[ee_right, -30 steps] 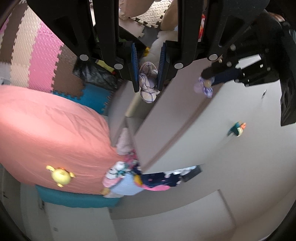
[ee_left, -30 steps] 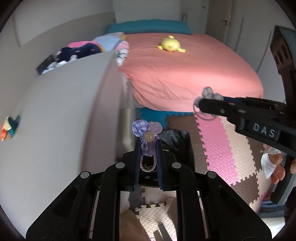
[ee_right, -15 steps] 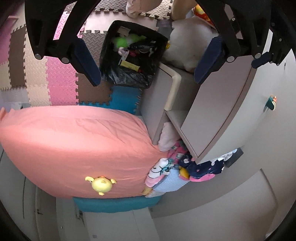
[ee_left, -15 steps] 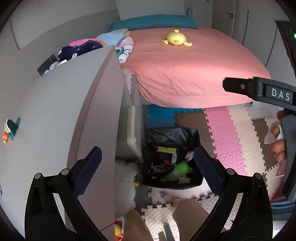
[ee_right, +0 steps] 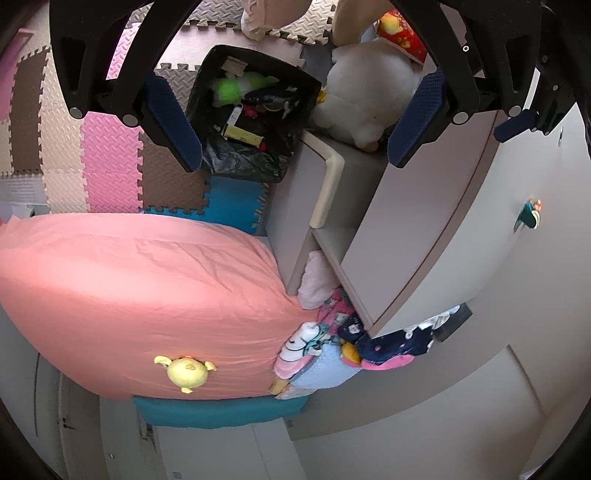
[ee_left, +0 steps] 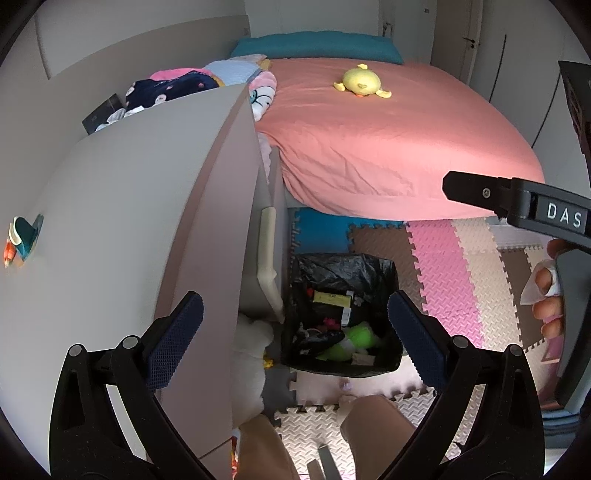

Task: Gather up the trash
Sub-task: 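Move both empty tools back over the desk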

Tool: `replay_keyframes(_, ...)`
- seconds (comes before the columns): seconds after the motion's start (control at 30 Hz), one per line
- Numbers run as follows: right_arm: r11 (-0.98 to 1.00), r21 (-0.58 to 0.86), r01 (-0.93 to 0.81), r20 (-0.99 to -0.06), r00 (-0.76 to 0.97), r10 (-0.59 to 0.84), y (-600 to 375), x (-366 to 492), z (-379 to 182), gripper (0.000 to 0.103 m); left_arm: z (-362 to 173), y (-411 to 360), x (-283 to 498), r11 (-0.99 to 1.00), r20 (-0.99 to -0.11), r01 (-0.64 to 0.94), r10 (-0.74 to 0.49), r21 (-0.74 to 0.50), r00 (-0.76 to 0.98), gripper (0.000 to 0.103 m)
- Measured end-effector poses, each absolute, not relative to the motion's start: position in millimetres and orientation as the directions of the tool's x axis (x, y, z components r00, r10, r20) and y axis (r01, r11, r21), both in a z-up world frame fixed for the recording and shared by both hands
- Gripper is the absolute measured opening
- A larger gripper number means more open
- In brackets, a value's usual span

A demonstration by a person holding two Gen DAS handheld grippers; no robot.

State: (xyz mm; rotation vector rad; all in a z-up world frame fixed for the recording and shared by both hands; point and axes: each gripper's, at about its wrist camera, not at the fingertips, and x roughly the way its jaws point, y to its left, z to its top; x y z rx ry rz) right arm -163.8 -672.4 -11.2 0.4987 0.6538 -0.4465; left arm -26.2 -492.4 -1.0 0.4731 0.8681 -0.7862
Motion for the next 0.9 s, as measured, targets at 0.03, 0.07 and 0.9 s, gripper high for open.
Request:
replay_keyframes(0.03, 0.794, 0.293, 0.532, -0.665, 0.710, -0.230, -670, -162, -10, 0.100, 0, -490, -25, 0.636, -0.816, 0.770, -0.415, 0.056, 0.402, 0.097)
replay_keyframes(0.07, 0.798, 0.293, 0.527, -0.663, 0.713, -0.228, -666, -160, -7, 0.100, 0, -488, -23, 0.638, -0.814, 0.769, -0.419, 0.052, 0.402, 0.097)
replay_keyframes(0.9, 0.929, 0.248, 0.276, -0.636, 0.770, -0.059, -524, -10, 51, 0.100, 47, -315, 98, 0.851, -0.751, 0.525, -0.361, -0.023, 0.553, 0.097)
